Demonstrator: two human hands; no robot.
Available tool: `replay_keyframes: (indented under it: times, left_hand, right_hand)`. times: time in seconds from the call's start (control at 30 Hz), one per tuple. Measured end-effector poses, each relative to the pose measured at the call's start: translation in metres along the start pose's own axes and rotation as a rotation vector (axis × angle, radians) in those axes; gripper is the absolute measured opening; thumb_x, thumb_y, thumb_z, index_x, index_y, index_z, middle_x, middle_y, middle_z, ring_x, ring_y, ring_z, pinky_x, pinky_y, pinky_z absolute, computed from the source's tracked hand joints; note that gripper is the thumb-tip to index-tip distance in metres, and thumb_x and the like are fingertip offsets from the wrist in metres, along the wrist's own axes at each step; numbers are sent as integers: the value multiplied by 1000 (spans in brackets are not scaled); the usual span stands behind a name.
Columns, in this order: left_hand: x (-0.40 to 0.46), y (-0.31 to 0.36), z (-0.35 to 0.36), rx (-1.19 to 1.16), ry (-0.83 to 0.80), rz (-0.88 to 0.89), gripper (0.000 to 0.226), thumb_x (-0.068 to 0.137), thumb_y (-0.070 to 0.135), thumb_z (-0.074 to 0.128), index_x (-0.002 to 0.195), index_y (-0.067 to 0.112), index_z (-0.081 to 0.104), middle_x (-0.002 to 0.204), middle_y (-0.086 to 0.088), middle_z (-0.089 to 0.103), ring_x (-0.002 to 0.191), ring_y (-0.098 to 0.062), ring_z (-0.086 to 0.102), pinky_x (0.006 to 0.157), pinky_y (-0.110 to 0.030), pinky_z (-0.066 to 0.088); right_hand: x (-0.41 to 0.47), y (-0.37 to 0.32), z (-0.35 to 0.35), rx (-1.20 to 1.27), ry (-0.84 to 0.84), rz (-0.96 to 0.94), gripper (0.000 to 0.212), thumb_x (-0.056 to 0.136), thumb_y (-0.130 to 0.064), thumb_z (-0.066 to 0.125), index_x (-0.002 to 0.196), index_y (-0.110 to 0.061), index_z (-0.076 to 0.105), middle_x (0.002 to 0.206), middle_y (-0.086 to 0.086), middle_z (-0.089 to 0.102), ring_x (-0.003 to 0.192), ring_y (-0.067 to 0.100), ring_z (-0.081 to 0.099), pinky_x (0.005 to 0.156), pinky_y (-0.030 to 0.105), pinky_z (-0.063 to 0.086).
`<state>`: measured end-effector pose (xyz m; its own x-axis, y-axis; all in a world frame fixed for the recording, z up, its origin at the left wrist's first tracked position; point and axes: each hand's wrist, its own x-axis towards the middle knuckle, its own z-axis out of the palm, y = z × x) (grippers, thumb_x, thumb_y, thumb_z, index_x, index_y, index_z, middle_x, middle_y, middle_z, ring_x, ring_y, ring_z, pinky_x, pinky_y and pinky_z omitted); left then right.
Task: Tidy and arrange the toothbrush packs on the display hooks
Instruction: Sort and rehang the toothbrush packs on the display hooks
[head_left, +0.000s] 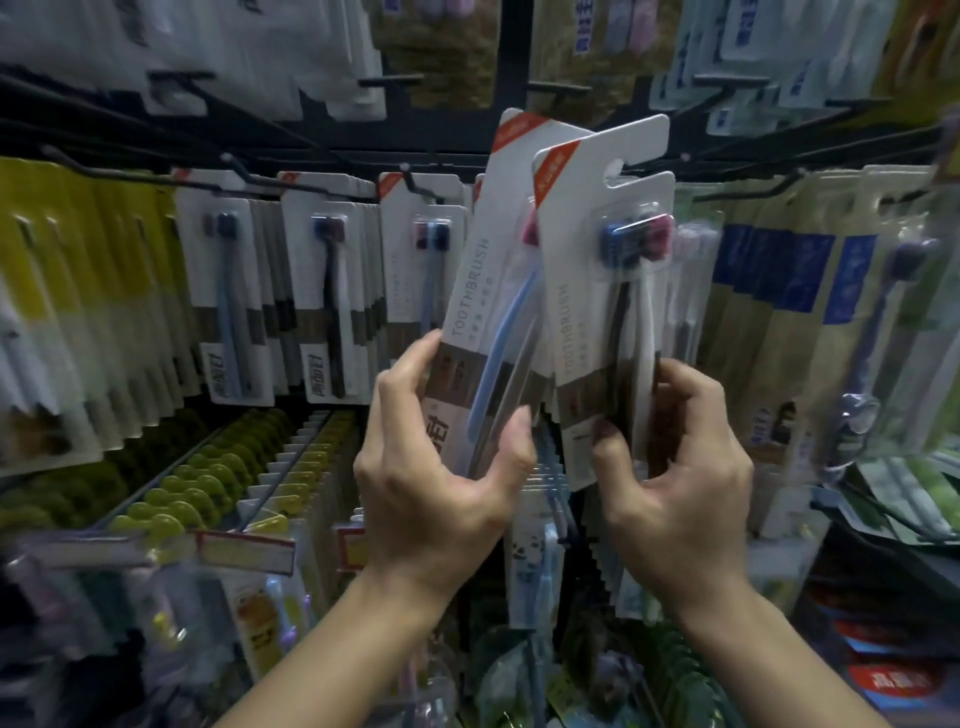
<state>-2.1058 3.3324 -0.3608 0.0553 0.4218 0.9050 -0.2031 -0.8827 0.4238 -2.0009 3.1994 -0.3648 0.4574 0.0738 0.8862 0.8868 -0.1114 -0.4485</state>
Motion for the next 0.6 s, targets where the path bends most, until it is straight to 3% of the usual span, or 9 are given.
replay_keyframes:
  times: [0.1, 0.3, 0.4, 0.5, 0.6]
  left_hand:
    - [5, -11, -19, 14, 30, -31, 69, 88, 42, 74, 140, 2, 54, 126, -3, 63, 118, -9, 62, 101, -11, 45]
    - [16, -31, -54, 71, 82, -23, 68, 88, 39, 76, 139, -1, 54, 128, -6, 63, 121, -14, 62, 104, -17, 47]
    - [21, -39, -69, 102, 112, -25, 69, 87, 38, 76, 139, 0, 53, 127, -2, 61, 120, -7, 59, 103, -12, 43]
    - [26, -47, -83, 127, 142, -34, 69, 87, 39, 75, 139, 0, 54, 128, 2, 58, 122, 6, 54, 104, -9, 41]
    - [30, -59, -97, 146, 166, -76, 68, 87, 40, 75, 140, 2, 54, 127, -2, 63, 119, -5, 60, 101, -11, 44]
  right_hand:
    - [-3, -11, 14, 8, -23, -10, 50, 86, -25, 72, 131, -7, 57, 104, 2, 69, 84, 19, 69, 73, 33, 57]
    - [-13, -34, 48, 11, -76, -54, 50, 85, -23, 74, 129, -6, 59, 103, -3, 66, 85, 11, 63, 79, 11, 46]
    - [-17, -46, 66, 27, -96, -71, 52, 85, -23, 74, 131, -5, 58, 105, -3, 66, 88, 9, 62, 83, 1, 40]
    - [-21, -57, 82, 49, -110, -96, 54, 86, -22, 74, 133, -2, 57, 108, 8, 70, 92, 17, 67, 87, 8, 46]
    - [-24, -67, 96, 50, -120, -137, 55, 88, -22, 73, 136, 0, 57, 114, 12, 70, 99, 22, 70, 88, 22, 53]
